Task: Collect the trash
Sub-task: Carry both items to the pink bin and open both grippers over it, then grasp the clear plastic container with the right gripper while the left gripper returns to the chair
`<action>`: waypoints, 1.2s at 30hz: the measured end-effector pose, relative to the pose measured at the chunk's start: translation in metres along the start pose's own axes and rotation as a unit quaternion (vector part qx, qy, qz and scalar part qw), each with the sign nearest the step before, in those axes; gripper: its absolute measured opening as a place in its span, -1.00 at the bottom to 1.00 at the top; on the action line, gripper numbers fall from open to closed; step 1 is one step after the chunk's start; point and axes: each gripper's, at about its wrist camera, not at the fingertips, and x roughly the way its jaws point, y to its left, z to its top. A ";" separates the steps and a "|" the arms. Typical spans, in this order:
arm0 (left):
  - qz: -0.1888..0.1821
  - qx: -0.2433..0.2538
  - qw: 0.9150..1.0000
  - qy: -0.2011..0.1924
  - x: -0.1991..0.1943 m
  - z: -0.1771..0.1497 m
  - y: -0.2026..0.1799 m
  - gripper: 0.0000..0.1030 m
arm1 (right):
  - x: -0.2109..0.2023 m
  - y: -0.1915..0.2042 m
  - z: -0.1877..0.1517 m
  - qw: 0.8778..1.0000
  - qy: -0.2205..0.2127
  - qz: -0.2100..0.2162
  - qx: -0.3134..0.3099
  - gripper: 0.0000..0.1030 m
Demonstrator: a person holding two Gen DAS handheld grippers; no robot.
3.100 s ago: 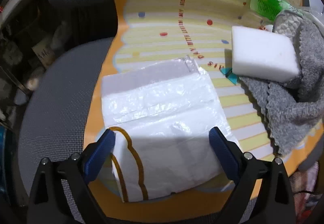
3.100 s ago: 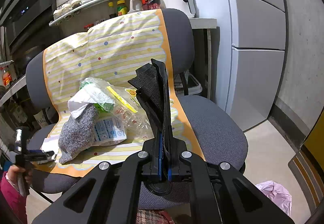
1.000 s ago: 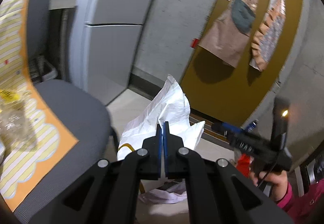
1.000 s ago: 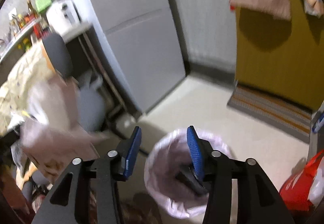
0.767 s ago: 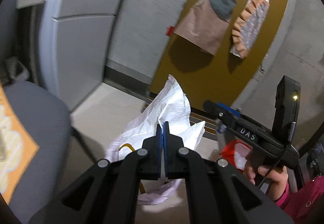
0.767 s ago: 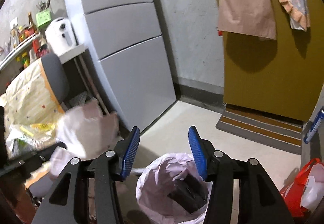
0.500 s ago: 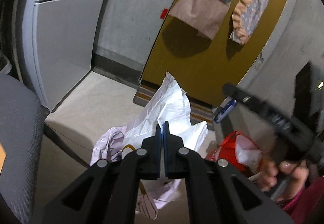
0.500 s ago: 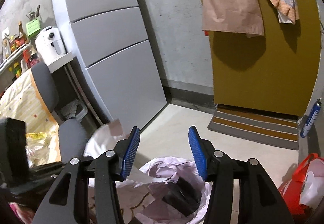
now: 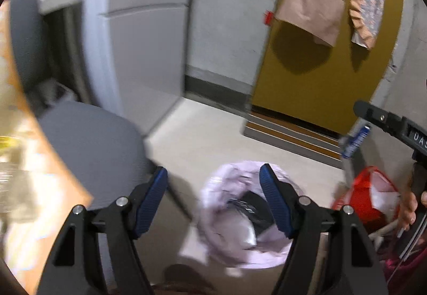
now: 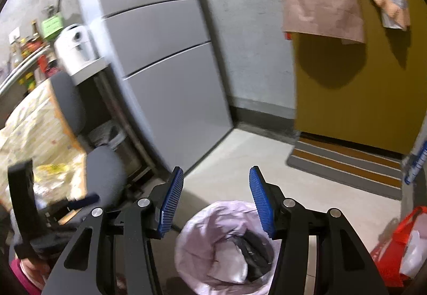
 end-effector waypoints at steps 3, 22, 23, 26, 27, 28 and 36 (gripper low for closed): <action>0.051 -0.010 0.999 -0.018 -0.032 -0.006 0.018 0.35 | 0.004 0.016 -0.005 0.999 0.016 0.034 0.003 0.03; 0.305 -0.189 0.932 -0.043 -0.204 -0.117 0.149 0.52 | 0.015 0.221 -0.044 0.949 0.093 0.219 -0.205 0.28; 0.316 -0.198 0.927 -0.044 -0.212 -0.120 0.158 0.52 | 0.016 0.237 -0.045 0.944 0.091 0.227 -0.221 0.32; 0.343 -0.226 0.910 -0.053 -0.236 -0.127 0.182 0.52 | 0.018 0.276 -0.049 0.930 0.083 0.246 -0.260 0.36; 0.351 -0.234 0.905 -0.055 -0.243 -0.128 0.188 0.52 | 0.020 0.287 -0.051 0.925 0.079 0.251 -0.273 0.36; 0.357 -0.242 0.900 -0.056 -0.248 -0.128 0.195 0.52 | 0.022 0.296 -0.052 0.921 0.075 0.256 -0.285 0.36; 0.367 -0.269 0.888 -0.060 -0.260 -0.131 0.221 0.52 | 0.055 0.357 -0.065 0.896 0.072 0.268 -0.346 0.35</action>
